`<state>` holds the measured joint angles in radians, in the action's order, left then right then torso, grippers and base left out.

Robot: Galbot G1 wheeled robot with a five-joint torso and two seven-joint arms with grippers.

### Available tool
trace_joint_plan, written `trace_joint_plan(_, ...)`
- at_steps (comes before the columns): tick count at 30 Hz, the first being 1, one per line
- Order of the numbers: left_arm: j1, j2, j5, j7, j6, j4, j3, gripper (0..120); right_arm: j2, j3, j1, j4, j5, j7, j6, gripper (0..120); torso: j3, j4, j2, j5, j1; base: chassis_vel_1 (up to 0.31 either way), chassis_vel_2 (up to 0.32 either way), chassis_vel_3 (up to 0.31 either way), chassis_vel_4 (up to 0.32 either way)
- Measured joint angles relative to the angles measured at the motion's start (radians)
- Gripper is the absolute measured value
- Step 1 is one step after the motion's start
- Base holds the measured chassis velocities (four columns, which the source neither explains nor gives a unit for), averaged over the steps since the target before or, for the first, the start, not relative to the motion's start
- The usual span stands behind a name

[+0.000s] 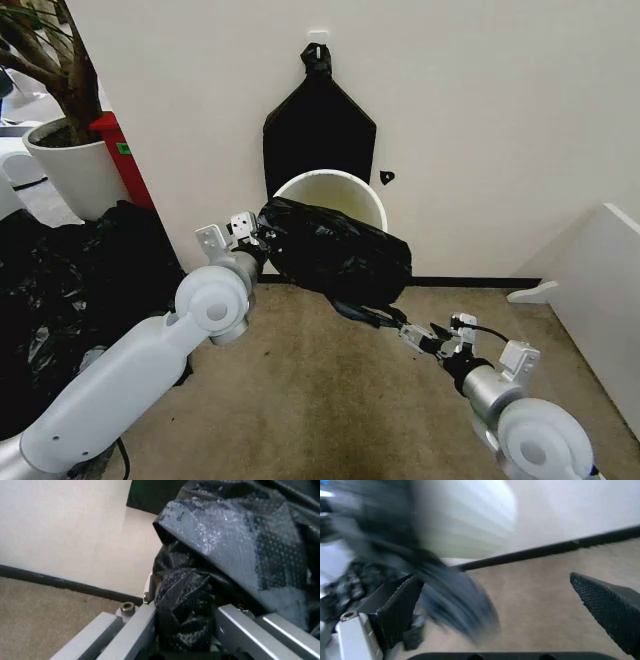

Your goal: Place the garbage bag over the trash bin.

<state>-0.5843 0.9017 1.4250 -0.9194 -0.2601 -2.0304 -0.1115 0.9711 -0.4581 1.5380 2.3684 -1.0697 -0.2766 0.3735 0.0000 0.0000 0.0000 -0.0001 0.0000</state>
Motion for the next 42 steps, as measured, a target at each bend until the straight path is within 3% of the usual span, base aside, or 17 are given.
trace_joint_plan(8, 0.010, -0.001, 0.024, -0.006, 0.000, 0.021, 0.004, 0, -0.014, 0.000, 0.044, 0.041, 0.095, 0.149, -0.025, 100, 0.000, -0.0001, 0.000, 0.0002, 0.000, 0.000, 0.000, 0.000, 0.000)
trace_joint_plan(14, 0.004, -0.019, -0.093, 0.047, -0.006, 0.027, -0.021, 0, -0.068, -0.033, -0.022, 0.113, 0.172, 0.049, -0.025, 100, 0.000, -0.0001, 0.000, -0.0002, 0.000, 0.000, 0.000, 0.000, 0.000)
trace_joint_plan(17, 0.010, -0.032, -0.193, 0.079, -0.010, 0.021, -0.068, 0, -0.158, -0.035, -0.150, 0.125, 0.242, 0.024, -0.002, 100, 0.000, 0.0001, 0.000, 0.0002, 0.000, 0.000, 0.000, 0.000, 0.000)
trace_joint_plan(19, 0.014, -0.034, -0.230, 0.089, -0.010, 0.021, -0.087, 0, -0.178, -0.023, -0.191, 0.124, 0.245, 0.023, 0.010, 100, 0.000, -0.0001, 0.000, 0.0001, 0.000, 0.000, 0.000, 0.000, 0.000)
trace_joint_plan(24, 0.054, -0.033, -0.369, 0.128, -0.009, 0.021, -0.193, 0, -0.249, 0.178, -0.484, 0.058, 0.190, 0.003, 0.079, 100, 0.000, 0.0002, 0.000, 0.0001, 0.000, 0.000, 0.000, 0.000, 0.000)
trace_joint_plan(26, 0.056, -0.033, -0.376, 0.129, -0.008, 0.019, -0.200, 0, -0.251, 0.210, -0.510, 0.047, 0.188, 0.000, 0.081, 100, 0.000, 0.0000, 0.000, 0.0003, 0.000, 0.000, 0.000, 0.000, 0.000)
trace_joint_plan(29, 0.065, -0.030, -0.401, 0.130, -0.008, 0.010, -0.224, 0, -0.243, 0.344, -0.615, 0.011, 0.147, -0.066, 0.096, 99, 0.000, 0.0001, 0.000, 0.0000, 0.000, 0.000, 0.000, 0.000, 0.000)
trace_joint_plan(34, 0.078, -0.027, -0.406, 0.128, -0.008, 0.003, -0.233, 0, -0.218, 0.429, -0.653, -0.016, 0.110, -0.141, 0.124, 90, 0.000, 0.0001, 0.000, 0.0001, 0.000, 0.000, 0.000, 0.000, 0.000)
trace_joint_plan(42, 0.089, -0.021, -0.405, 0.125, -0.008, -0.003, -0.237, 0, -0.204, 0.461, -0.642, -0.051, 0.124, -0.187, 0.159, 60, 0.000, -0.0001, 0.000, 0.0001, 0.000, 0.000, 0.000, 0.000, 0.000)
